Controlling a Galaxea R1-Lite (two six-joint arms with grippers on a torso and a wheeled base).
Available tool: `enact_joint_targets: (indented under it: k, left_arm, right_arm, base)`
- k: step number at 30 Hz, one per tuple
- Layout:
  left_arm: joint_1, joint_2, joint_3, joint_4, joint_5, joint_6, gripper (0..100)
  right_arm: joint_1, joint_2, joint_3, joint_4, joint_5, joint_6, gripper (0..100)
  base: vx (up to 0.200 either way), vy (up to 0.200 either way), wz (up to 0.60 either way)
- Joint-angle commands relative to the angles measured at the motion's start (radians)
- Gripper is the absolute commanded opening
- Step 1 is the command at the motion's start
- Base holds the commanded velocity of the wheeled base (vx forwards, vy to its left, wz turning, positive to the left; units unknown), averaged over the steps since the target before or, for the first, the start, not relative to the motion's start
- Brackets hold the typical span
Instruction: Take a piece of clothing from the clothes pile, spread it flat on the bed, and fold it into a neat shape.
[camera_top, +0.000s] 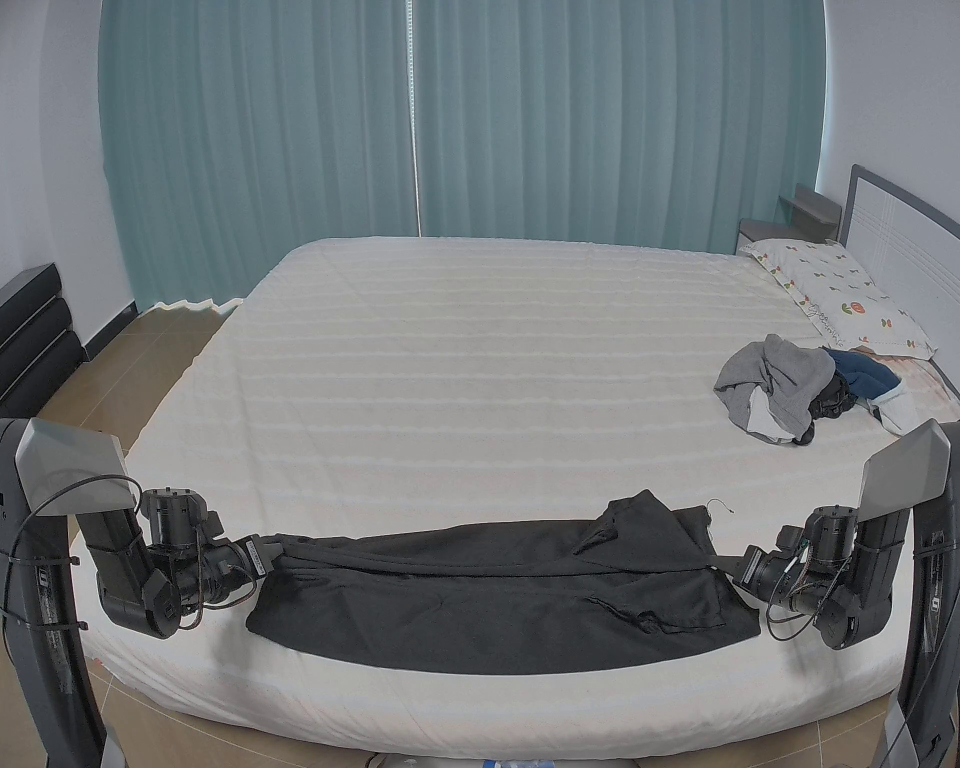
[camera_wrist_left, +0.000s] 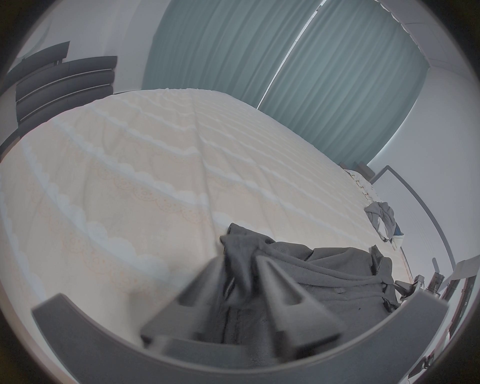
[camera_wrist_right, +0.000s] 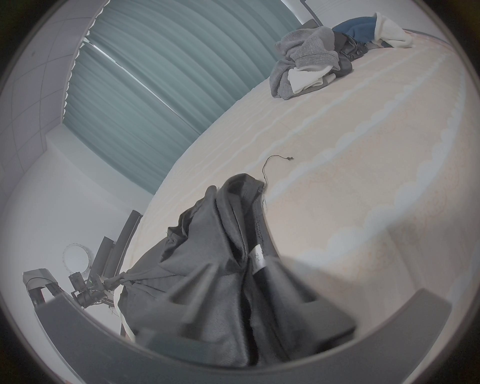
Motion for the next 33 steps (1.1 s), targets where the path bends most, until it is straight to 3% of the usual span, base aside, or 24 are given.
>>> enact_joint_targets:
  k: [1,7,11,18,33]
  left_arm:
    - [0.000,-0.003,0.011,0.000,0.000,-0.002,100]
    - [0.002,-0.023,0.019,0.000,-0.002,-0.010,100]
    - [0.005,-0.045,0.014,-0.005,0.000,-0.019,100]
    - [-0.004,-0.040,-0.064,-0.005,0.001,-0.191,100]
    - [-0.030,-0.038,0.037,-0.007,0.012,-0.195,100]
  right_arm:
    - [0.001,-0.004,0.000,-0.017,0.002,0.010,100]
    - [-0.002,-0.032,0.014,-0.040,0.002,0.035,100]
    - [-0.015,-0.069,0.008,-0.040,-0.001,0.109,100]
    - [-0.035,-0.066,-0.003,-0.038,0.001,0.158,100]
    - [-0.035,-0.067,0.009,-0.037,0.001,0.161,100]
  base:
    - [0.000,0.000,0.00]
    - [0.000,0.000,0.00]
    - [0.000,0.000,0.00]
    - [0.000,0.000,0.00]
    - [0.000,0.000,0.00]
